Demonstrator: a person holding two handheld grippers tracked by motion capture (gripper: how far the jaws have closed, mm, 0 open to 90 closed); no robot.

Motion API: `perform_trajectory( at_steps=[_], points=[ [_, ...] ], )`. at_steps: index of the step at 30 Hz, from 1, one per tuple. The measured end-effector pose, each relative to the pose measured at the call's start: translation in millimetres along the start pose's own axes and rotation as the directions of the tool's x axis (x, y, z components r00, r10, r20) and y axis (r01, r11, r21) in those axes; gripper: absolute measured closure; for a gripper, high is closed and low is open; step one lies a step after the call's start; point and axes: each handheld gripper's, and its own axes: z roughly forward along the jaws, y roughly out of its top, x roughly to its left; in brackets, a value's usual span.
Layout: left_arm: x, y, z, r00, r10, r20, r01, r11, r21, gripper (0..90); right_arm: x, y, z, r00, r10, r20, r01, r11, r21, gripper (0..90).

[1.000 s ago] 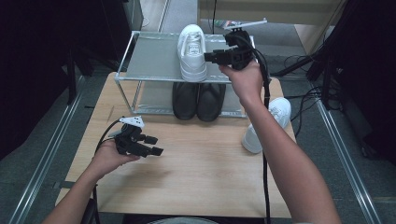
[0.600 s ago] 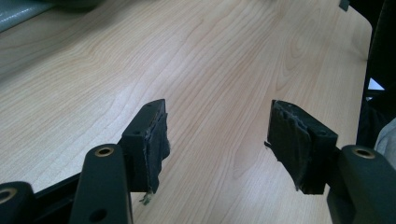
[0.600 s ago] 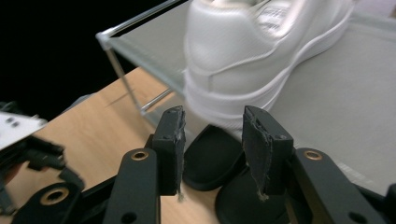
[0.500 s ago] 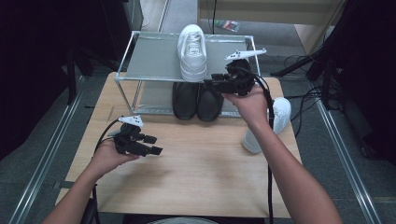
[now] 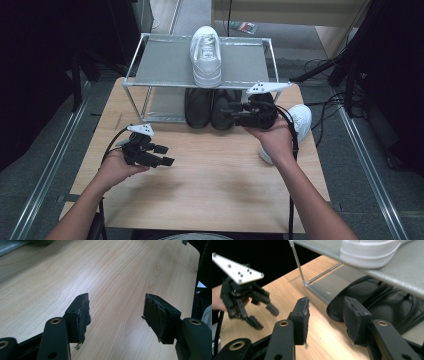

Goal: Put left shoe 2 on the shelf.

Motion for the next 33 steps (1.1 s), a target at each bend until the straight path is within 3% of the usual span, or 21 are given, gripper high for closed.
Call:
perform_trajectory(
  at_steps=[6,11,20,24,28,33],
  points=[
    [-0.6,0.3,-0.2,1.0000,0.001,-0.005,-0.001,1.0000,-0.003,38.0,6.4,-23.4,-4.9,0.9999,-0.009,-0.008,0.010,1.000,0.019,56.8],
    [-0.7,0.2,-0.2,1.0000,0.006,-0.006,-0.006,1.0000,-0.005,37.9,8.7,-41.0,-7.6,0.9997,0.010,-0.023,-0.010,1.000,0.020,55.7],
    [-2.4,1.7,0.3,0.9999,0.012,-0.006,-0.012,0.9999,-0.001,37.9,8.6,-64.6,-14.0,0.9995,0.014,-0.030,-0.013,0.999,0.037,54.9],
    [-2.9,2.5,1.6,0.9999,0.016,-0.002,-0.016,0.9999,0.003,37.9,4.5,-77.4,-17.4,0.9999,0.011,-0.007,-0.011,0.999,0.040,54.8],
    [-2.2,3.7,3.6,0.9999,0.015,0.003,-0.015,0.9998,0.010,37.9,-3.1,-86.6,-21.4,0.9993,0.038,-0.001,-0.038,0.999,0.030,55.2],
    [-3.2,5.5,3.9,0.9998,0.021,0.003,-0.021,0.9998,0.005,37.9,-15.1,-96.5,-30.4,0.9976,0.049,0.050,-0.051,0.998,0.042,55.7]
  ],
)
